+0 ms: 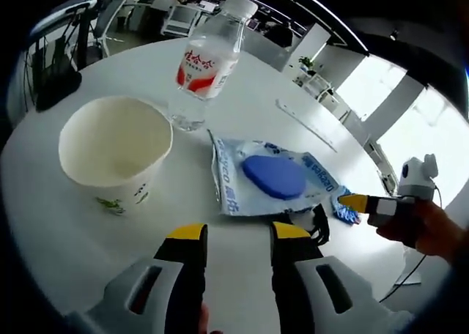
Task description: Arrange the tabletop items into an orderly group along one side of the table until the central work area is clear of visible clutter.
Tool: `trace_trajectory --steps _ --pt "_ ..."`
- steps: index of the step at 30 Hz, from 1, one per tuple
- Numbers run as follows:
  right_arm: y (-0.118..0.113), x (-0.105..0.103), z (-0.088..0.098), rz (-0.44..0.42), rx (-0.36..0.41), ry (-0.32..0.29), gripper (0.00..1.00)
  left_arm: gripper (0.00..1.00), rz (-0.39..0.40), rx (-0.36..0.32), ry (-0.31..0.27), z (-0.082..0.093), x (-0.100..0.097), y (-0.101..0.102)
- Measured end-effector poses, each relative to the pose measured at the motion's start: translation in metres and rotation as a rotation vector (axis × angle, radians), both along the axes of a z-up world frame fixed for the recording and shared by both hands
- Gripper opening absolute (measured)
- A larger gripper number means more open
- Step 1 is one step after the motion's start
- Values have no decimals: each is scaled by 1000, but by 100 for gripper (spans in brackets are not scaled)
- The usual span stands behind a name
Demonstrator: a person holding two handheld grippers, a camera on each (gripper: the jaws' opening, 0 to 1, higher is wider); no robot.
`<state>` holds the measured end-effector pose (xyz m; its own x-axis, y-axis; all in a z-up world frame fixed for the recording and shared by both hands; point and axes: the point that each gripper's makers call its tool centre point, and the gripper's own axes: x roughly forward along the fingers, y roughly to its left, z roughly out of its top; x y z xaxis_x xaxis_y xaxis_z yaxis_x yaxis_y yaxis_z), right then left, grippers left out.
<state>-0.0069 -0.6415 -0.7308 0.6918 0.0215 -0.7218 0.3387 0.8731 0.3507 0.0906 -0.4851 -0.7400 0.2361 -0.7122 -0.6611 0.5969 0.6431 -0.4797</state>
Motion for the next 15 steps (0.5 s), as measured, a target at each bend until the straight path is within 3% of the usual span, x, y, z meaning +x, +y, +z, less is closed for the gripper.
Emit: trace_trajectory --steps 8,15 --pt "15 0 -15 52 -21 49 21 33 -7 -2 2 2 -3 2" --pt "15 12 -23 75 -72 90 19 34 -10 -8 11 3 -4 5"
